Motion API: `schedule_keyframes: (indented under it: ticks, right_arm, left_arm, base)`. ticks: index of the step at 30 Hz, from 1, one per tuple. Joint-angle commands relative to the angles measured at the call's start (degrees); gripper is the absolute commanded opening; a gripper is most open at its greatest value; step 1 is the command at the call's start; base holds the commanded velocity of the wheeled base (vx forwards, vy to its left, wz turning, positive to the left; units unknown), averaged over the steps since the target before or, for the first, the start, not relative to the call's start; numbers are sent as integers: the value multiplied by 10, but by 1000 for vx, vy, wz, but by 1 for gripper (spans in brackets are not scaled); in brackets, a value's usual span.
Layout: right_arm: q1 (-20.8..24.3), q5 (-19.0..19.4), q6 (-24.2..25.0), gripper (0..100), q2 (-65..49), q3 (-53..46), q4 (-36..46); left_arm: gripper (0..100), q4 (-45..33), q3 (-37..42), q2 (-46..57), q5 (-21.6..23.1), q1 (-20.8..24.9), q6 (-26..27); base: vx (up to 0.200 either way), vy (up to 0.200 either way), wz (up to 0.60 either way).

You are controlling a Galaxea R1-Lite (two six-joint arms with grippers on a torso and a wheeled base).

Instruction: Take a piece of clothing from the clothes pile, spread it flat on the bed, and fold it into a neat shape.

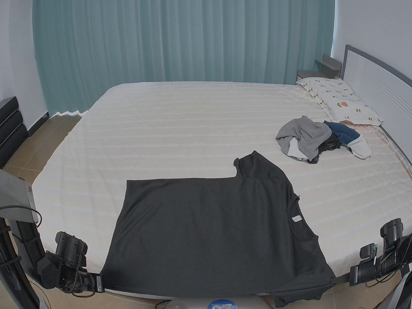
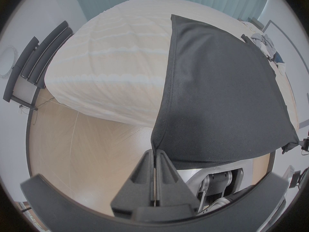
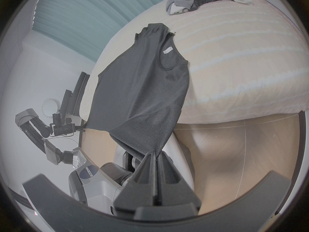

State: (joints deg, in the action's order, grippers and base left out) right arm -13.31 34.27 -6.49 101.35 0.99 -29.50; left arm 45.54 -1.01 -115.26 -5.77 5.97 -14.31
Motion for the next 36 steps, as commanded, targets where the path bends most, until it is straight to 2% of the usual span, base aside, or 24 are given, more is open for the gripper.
schedule_keyframes:
  ticks: [1, 3, 8, 14, 16, 19, 22, 31, 36]
  right_arm:
    - [0, 5, 2, 0, -16, -9, -14]
    - [0, 7, 5, 0, -19, -7, -27]
    - [0, 11, 38, 0, -8, 9, -78]
    - [14, 11, 64, 0, -4, 51, -84]
    - [19, 11, 70, 0, -2, 60, -84]
    - [34, 6, 117, 0, 1, 101, -84]
    - [48, 4, 137, 0, -5, 112, -84]
    - [58, 1, 138, 0, -9, 109, -85]
    - [58, -6, 138, 0, 1, 120, -84]
  left_arm:
    - [0, 5, -2, 34, 3, -1, -8]
    - [0, 10, -9, 39, 8, -2, -17]
    - [0, 30, -58, 54, 39, -4, -113]
    - [0, 31, -112, 50, 40, -10, -196]
    - [0, 31, -116, 50, 40, -11, -201]
    - [0, 35, -127, 53, 40, -19, -211]
    - [0, 39, -137, 56, 39, -31, -222]
    - [0, 31, -138, 72, 40, -37, -223]
    - [0, 35, -142, 37, 39, -24, -222]
  base:
    - [0, 0, 0]
    - [0, 0, 0]
    - [0, 0, 0]
    - [0, 0, 0]
    - [0, 0, 0]
    - [0, 0, 0]
    - [0, 0, 0]
    - [0, 0, 0]
    - [0, 0, 0]
